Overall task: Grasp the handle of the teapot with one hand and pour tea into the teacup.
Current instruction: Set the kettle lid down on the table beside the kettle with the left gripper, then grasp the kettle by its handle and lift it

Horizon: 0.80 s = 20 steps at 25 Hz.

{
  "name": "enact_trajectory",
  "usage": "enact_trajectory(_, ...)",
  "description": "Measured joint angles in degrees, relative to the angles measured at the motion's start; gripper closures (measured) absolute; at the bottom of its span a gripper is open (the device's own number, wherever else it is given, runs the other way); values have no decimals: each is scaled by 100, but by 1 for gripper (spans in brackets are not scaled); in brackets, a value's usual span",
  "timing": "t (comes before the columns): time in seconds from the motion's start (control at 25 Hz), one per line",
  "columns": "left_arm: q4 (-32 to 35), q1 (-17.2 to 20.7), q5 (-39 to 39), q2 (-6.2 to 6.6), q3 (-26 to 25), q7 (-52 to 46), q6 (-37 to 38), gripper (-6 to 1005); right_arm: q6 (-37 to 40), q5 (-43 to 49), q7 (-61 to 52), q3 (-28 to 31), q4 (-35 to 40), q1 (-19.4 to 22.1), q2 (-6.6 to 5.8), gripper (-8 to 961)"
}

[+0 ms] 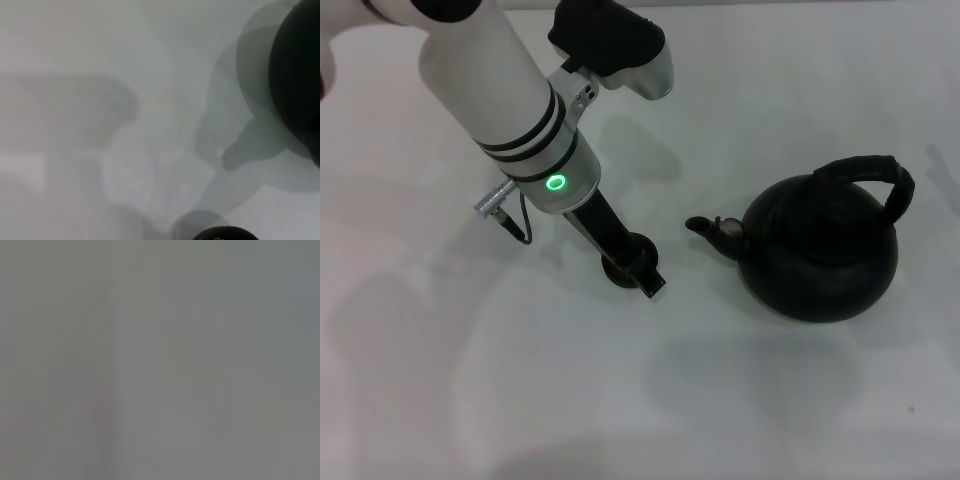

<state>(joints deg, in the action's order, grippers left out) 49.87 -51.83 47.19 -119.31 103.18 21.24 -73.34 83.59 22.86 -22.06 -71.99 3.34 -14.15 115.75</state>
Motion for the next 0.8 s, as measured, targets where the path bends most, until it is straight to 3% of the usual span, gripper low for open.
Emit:
enact_trajectory(0.2,472,242,-57,25,-46,-38,-245,124,0,-15,0,0,0,3,0,77)
enact_trajectory(0.56,1464,1036,-653,43,-267,-342,-977,127,0,-33,0,22,36,62,-13,77)
enact_trajectory(0.68,1828,1383,-764,44,-422,-372,-1184,128,16,-38,0,31,43,72,-24,77)
enact_trajectory(0.8,2710,1965,-848,50,-753,-323,-1396,129,34,-40,0,39,46,103,-34,77)
